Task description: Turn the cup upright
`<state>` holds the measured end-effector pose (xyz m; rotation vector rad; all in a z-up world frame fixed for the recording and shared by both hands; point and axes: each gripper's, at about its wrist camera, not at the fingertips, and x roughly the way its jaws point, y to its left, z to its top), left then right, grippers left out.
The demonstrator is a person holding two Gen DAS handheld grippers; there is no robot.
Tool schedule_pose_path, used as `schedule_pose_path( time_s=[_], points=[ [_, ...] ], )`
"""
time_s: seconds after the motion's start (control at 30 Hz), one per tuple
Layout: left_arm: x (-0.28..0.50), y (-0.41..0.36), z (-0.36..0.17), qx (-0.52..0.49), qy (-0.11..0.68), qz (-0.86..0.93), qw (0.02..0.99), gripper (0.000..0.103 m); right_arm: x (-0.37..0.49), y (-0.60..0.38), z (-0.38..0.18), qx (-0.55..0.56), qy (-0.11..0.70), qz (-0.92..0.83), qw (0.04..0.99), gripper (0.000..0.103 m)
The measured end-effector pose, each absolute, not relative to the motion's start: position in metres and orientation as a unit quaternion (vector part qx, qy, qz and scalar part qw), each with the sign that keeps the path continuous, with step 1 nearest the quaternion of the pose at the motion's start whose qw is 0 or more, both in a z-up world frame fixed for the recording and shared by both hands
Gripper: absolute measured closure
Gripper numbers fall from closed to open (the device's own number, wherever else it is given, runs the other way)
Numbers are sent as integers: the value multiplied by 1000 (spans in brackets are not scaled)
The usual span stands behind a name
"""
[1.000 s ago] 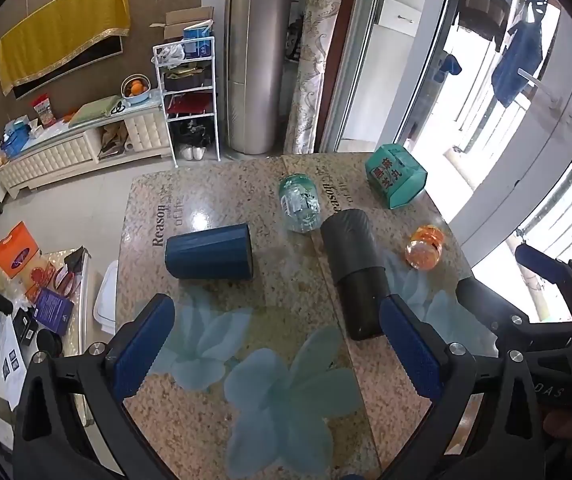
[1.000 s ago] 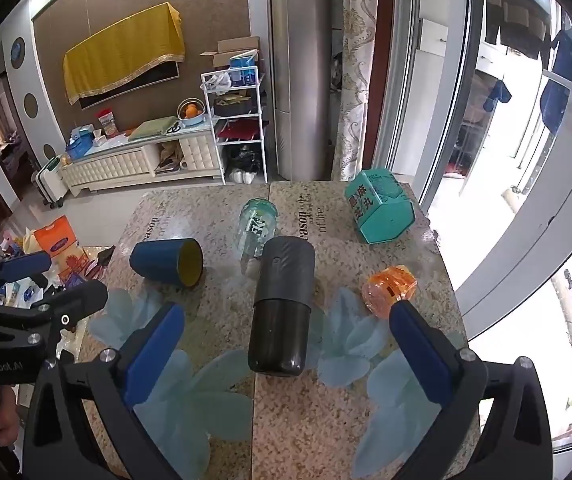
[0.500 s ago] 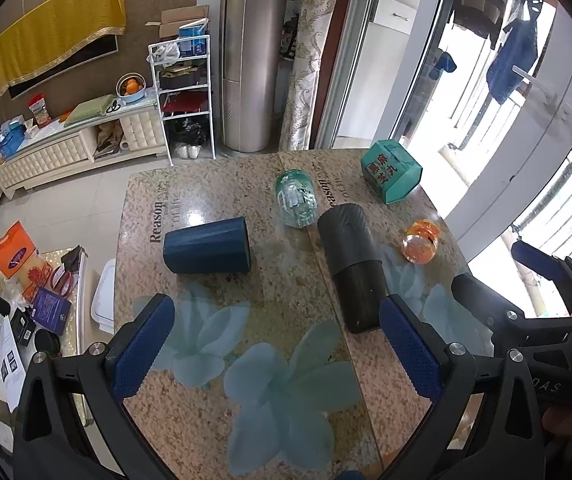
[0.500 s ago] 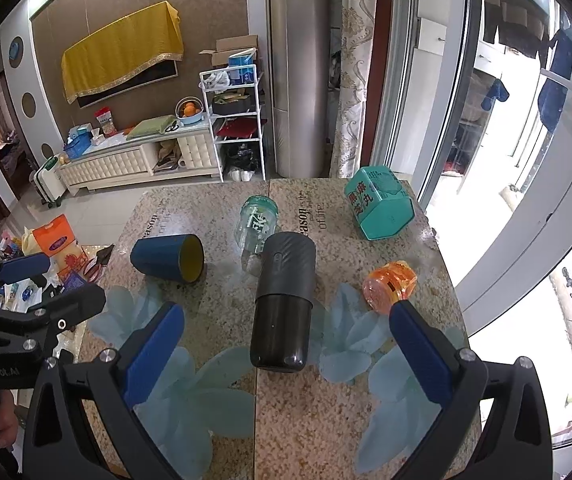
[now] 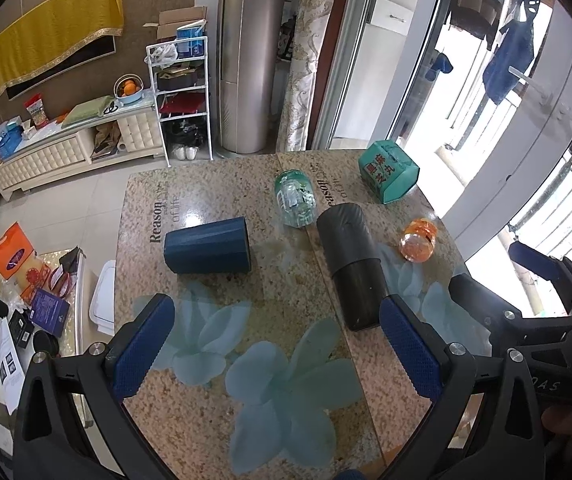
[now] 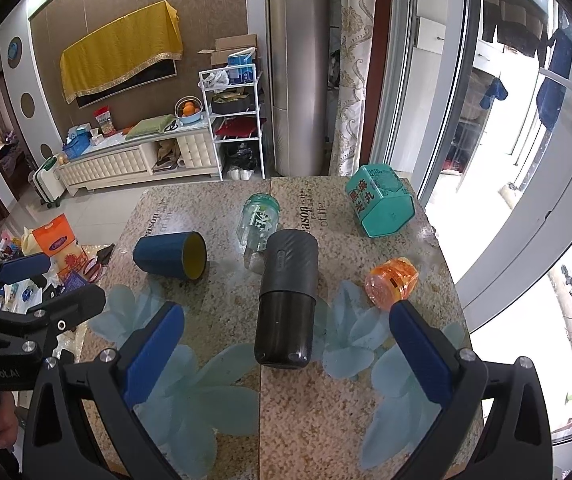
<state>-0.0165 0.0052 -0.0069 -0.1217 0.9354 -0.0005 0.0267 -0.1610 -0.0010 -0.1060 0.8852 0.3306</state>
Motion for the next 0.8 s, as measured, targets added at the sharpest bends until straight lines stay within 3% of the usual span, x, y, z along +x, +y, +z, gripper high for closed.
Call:
schedule_pose_path(
  time_s=[0.8],
  points=[
    [-6,30,-30,-102,483,11,869,0,63,-143,2,-122,442,200,866,0]
  ],
)
